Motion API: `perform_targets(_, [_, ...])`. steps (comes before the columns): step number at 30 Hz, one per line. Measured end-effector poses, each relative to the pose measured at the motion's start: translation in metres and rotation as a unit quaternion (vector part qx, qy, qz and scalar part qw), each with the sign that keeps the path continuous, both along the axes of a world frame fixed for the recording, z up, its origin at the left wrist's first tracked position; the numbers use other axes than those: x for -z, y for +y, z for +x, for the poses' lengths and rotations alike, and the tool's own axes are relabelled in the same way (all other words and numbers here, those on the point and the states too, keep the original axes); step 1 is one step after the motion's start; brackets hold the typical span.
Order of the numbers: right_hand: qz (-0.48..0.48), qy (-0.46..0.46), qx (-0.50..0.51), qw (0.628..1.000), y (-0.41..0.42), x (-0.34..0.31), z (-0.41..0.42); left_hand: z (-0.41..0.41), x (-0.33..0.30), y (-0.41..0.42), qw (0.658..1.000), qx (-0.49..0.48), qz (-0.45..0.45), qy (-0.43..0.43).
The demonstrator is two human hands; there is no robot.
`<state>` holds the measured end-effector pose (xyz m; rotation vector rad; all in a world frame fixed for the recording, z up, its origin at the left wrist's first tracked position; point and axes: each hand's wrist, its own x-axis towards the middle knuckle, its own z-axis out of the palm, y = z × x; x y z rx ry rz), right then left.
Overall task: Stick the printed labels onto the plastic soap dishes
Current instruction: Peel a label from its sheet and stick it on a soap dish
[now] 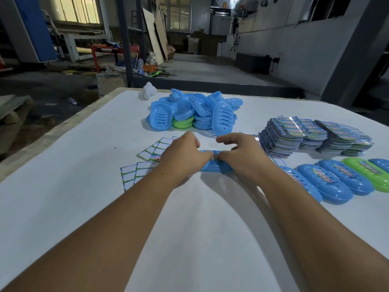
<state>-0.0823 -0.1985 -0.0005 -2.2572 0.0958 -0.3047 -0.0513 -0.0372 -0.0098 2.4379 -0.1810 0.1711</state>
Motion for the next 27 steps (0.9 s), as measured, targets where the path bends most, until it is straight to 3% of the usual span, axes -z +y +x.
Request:
perform_targets(5, [-0.108,-0.006,-0.104,0.989,0.009,-0.004,-0.013,0.001,-0.002,0.003,0.994,-0.016,-0.111,-0.005])
perform_targets(9, [-0.269,0.000,-0.105,0.957,0.010,-0.013,-0.029,0.004,-0.007,0.008,0.994,-0.045,-0.088,-0.039])
perform_targets(12, [-0.330,0.038,-0.085,0.939,0.005,-0.018,-0.039,0.003,-0.005,0.009,0.997,-0.044,-0.034,-0.059])
perform_targets(20, [-0.377,0.160,-0.002,0.912,-0.026,-0.040,-0.059,0.000,-0.005,0.008,0.997,-0.044,-0.008,-0.066])
perform_targets(27, [-0.346,0.161,0.016,0.924,-0.037,-0.044,-0.060,-0.002,-0.006,0.007,0.998,-0.041,-0.003,-0.053])
